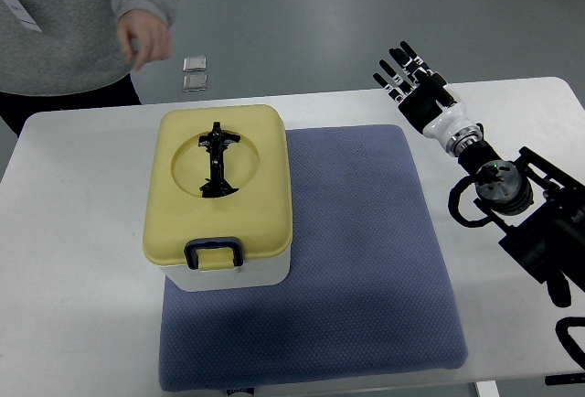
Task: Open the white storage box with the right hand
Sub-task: 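Raise the right hand and swing it over the table toward the box, then lower the right hand onto the black handle of the yellow lid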
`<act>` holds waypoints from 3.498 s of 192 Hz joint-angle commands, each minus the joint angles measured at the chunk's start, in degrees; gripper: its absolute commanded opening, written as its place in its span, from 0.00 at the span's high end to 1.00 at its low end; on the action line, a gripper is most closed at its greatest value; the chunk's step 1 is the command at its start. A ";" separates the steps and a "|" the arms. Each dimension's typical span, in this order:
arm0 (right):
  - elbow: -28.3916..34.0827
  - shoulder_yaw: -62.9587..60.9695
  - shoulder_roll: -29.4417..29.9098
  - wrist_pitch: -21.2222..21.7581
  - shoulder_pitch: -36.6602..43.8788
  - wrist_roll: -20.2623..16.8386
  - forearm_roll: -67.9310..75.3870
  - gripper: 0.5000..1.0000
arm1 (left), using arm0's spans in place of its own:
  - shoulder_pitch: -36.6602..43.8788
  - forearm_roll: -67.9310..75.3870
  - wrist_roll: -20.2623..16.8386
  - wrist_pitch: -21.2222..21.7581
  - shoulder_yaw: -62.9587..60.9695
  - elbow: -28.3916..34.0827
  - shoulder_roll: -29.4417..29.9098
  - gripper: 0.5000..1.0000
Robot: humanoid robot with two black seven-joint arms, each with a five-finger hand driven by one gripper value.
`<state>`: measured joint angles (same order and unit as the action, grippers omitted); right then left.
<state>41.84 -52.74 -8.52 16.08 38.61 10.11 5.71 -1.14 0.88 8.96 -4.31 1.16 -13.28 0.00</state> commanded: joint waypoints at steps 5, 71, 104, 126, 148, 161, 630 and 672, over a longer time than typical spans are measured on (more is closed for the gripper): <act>0.00 0.00 0.00 0.00 0.06 0.00 0.00 0.14 | 0.00 0.00 0.00 0.00 -0.02 0.00 0.00 0.00; 0.00 0.18 -0.44 0.00 1.29 -0.26 -0.17 0.14 | 0.00 -0.09 -0.09 0.09 0.16 0.44 0.00 0.00; 0.00 0.18 -0.70 0.97 2.96 -0.53 -5.88 0.14 | 0.00 -0.09 -0.09 0.09 0.25 0.62 0.00 0.00; 0.00 0.18 -0.79 2.55 3.58 -0.70 -10.19 0.14 | 0.00 -0.09 -0.09 0.09 0.16 0.36 0.00 0.00; 0.17 0.18 -2.46 5.80 4.90 -1.84 -15.73 0.14 | -0.35 0.00 -0.09 0.00 0.07 0.18 0.00 0.00; 0.17 0.27 -3.95 8.34 6.30 -2.72 -20.91 0.14 | -0.97 0.09 -0.09 0.00 0.16 0.09 0.00 0.00; 22.15 21.27 2.99 18.92 32.85 -12.30 -90.44 0.15 | -1.76 -0.09 -0.09 -0.08 0.34 0.79 0.00 0.00; 22.15 21.45 2.99 18.92 32.41 -12.30 -90.88 0.19 | -1.76 -0.09 -0.09 0.00 0.34 0.79 0.00 0.00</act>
<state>63.98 -31.47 -5.54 35.00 71.18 -2.19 -85.11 -2.86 0.79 8.87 -4.38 1.50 -12.44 0.00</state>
